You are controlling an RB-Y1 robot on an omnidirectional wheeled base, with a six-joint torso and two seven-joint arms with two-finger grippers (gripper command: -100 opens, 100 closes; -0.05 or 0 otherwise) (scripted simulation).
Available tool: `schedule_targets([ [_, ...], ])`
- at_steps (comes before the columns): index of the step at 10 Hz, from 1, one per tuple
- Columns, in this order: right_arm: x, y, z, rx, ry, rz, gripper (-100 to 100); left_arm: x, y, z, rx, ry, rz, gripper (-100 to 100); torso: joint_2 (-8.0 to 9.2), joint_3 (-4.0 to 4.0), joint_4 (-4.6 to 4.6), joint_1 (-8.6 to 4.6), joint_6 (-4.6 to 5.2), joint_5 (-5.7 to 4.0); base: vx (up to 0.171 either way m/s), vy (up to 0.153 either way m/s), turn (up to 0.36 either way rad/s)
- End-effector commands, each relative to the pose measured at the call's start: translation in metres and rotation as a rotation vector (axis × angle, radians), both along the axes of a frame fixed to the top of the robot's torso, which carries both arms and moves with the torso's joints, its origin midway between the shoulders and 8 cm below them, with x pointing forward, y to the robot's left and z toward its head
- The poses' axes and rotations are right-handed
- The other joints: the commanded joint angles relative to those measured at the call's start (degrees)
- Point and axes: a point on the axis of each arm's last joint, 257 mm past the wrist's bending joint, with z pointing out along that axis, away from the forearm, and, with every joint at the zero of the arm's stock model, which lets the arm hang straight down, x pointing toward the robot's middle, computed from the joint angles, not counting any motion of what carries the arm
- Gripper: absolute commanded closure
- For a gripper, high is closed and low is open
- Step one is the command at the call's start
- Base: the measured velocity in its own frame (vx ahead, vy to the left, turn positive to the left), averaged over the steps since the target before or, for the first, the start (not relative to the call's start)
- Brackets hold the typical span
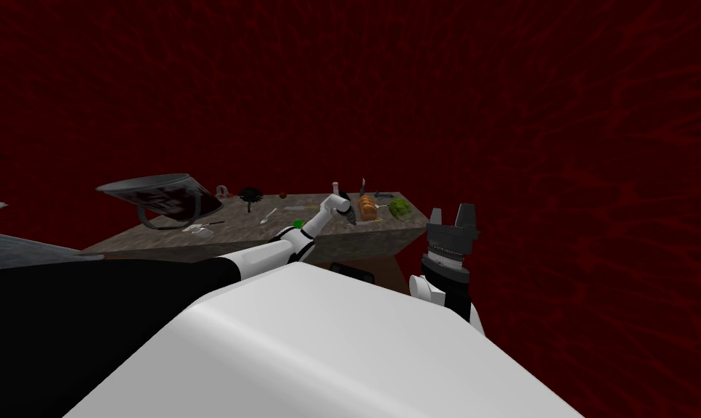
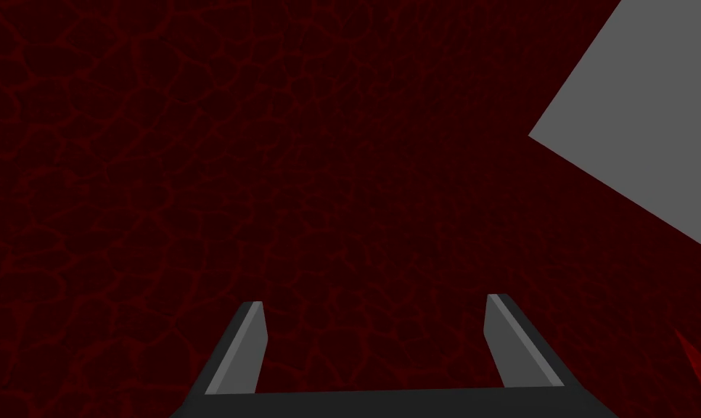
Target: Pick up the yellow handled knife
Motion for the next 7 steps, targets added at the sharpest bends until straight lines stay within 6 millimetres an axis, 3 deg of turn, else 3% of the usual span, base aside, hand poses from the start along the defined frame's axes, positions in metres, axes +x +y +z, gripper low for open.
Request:
schedule_targets([
  [1,0.000,0.000,0.000,0.000,0.000,0.000,0,-0.004,0.002,-0.004,0.030,0.054,0.003,-100,0.00,0.00,0.00,0.00,0.00,0.00,0.027,-0.033,0.041],
  [7,0.000,0.000,0.000,0.000,0.000,0.000,0,-0.026,0.017,-0.015,0.132,0.219,0.003,-100,0.00,0.00,0.00,-0.05,0.00,-0.01,0.027,-0.048,0.027],
])
